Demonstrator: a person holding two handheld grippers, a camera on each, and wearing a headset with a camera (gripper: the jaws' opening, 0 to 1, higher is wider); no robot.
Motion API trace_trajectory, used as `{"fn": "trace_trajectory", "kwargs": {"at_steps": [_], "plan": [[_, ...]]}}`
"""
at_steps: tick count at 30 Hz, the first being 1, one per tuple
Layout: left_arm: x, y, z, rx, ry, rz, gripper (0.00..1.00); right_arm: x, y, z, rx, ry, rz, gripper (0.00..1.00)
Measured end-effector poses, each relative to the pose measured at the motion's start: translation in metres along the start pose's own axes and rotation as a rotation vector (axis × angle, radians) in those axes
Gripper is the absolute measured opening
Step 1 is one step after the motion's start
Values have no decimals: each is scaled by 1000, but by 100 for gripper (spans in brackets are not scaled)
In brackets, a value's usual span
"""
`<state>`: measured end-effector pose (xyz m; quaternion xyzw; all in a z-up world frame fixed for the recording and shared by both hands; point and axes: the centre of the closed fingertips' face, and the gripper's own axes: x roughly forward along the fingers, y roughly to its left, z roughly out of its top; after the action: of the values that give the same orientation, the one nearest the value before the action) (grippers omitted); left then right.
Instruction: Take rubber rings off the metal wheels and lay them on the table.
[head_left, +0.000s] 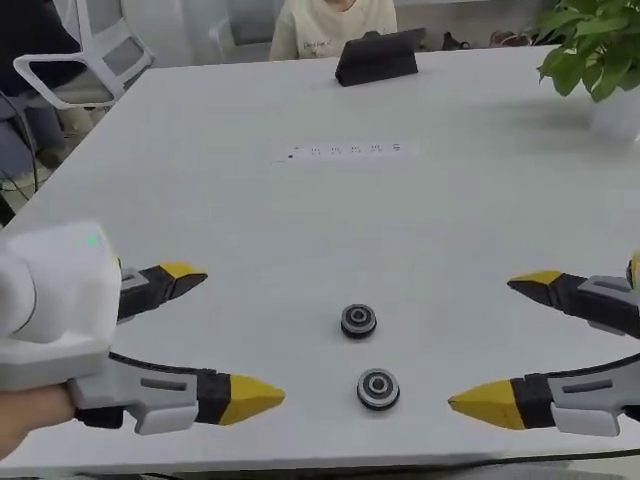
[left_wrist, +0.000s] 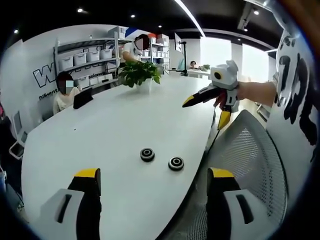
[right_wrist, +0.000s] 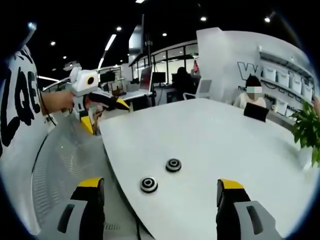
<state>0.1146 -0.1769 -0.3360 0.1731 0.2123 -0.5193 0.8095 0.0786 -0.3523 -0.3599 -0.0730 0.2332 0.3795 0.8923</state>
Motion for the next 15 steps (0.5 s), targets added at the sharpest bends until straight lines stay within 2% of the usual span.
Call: {"fn": "trace_trajectory", "kwargs": {"at_steps": [5, 15], "plan": [[4, 2, 3, 0, -9, -4, 84, 5, -2, 0, -4, 1, 2, 92], [11, 9, -2, 19, 9, -1, 82, 11, -7, 0, -19, 7, -1, 91]]}}
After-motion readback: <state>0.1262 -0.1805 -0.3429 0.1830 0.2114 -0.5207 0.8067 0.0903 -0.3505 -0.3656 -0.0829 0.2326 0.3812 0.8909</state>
